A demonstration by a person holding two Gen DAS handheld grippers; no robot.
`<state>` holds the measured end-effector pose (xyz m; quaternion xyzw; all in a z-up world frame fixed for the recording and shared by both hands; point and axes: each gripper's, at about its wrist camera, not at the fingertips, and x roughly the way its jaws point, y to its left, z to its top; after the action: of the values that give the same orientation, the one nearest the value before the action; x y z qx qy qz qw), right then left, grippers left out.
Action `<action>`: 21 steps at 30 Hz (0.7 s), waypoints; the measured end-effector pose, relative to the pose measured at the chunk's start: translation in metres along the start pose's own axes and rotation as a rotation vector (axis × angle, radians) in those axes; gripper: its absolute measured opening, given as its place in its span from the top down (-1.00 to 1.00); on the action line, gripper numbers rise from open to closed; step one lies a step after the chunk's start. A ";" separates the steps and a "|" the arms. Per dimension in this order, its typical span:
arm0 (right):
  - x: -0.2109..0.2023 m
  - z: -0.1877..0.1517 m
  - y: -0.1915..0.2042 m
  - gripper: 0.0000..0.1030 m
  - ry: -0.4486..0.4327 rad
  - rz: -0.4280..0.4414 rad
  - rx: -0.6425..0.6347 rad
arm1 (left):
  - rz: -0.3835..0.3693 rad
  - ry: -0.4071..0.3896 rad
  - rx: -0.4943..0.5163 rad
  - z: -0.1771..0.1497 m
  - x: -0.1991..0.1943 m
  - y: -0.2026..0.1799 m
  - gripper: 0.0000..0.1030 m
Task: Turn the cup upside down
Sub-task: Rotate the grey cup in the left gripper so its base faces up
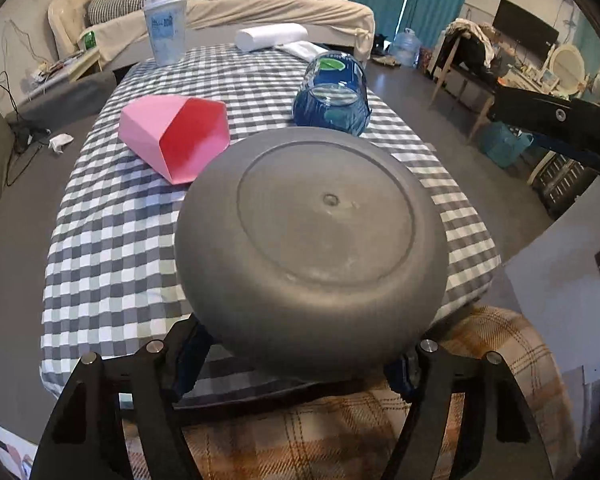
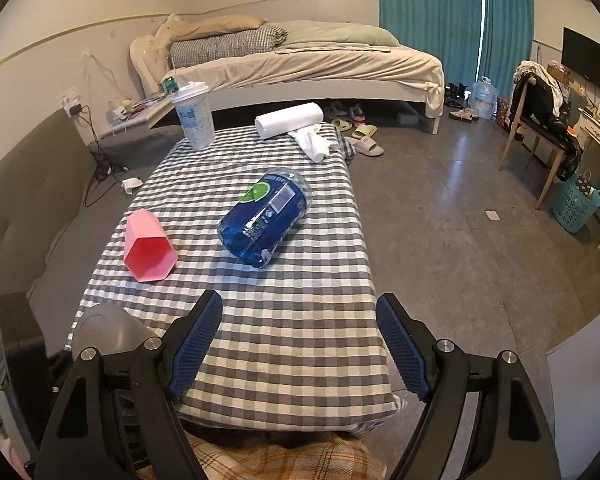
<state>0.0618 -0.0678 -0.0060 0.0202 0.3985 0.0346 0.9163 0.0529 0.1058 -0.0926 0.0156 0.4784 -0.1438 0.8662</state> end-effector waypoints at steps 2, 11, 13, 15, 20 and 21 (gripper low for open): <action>0.002 0.000 0.004 -0.54 0.004 0.000 -0.011 | 0.000 -0.013 0.017 0.000 0.001 0.000 -0.45; 0.019 0.001 0.011 -0.54 0.030 -0.002 -0.030 | 0.032 -0.022 0.033 0.027 0.033 0.001 -0.45; 0.022 -0.001 0.009 -0.54 0.037 -0.007 -0.029 | 0.050 -0.026 0.043 0.035 0.043 0.000 -0.43; 0.025 -0.001 0.007 -0.54 0.046 -0.014 -0.028 | 0.068 -0.036 0.071 0.039 0.048 -0.004 -0.41; 0.031 -0.004 -0.001 -0.54 0.061 -0.035 -0.011 | 0.025 -0.055 0.075 0.040 0.048 -0.003 -0.50; 0.031 -0.004 -0.002 -0.54 0.062 -0.036 -0.008 | 0.019 -0.057 0.077 0.038 0.046 -0.004 -0.57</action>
<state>0.0799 -0.0674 -0.0315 0.0084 0.4268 0.0201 0.9041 0.1063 0.0850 -0.1102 0.0497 0.4474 -0.1541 0.8796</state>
